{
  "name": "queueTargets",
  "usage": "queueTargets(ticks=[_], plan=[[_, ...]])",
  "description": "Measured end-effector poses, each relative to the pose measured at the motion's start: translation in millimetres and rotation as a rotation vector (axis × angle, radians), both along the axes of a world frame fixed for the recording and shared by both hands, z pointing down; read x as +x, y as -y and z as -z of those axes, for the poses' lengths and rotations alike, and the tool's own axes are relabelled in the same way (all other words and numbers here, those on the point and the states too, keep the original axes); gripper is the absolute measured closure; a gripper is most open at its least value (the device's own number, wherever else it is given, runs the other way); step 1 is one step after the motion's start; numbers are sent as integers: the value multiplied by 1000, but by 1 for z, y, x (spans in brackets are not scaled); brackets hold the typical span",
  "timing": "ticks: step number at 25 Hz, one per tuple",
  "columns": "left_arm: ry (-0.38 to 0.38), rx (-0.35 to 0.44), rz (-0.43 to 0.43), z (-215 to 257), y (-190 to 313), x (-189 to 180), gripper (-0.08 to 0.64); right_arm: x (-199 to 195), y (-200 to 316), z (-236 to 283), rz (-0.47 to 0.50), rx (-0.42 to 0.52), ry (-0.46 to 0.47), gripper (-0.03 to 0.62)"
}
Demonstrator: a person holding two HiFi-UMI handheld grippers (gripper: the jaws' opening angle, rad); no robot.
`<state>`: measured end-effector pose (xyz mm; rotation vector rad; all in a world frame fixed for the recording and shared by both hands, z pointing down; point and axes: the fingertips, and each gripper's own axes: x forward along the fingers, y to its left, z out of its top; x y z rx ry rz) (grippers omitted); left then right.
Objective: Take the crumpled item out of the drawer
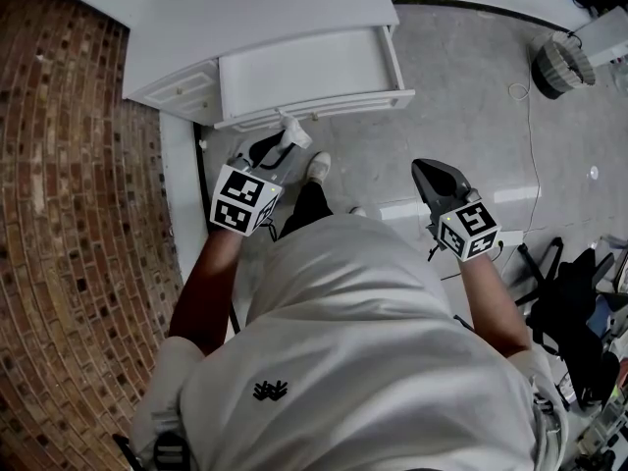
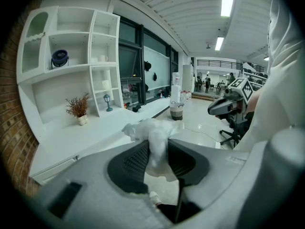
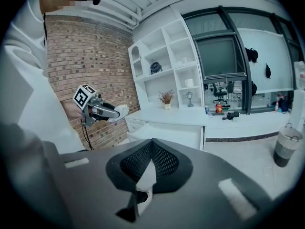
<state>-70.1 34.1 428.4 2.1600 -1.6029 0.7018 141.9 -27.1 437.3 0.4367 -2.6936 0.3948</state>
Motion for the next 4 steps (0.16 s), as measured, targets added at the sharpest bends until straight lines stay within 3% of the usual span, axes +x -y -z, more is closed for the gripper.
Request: queueTargets(ticks=[4], plan=[[2,-1,0,-1,1,3,443,2,1,0,7,3,0,581]])
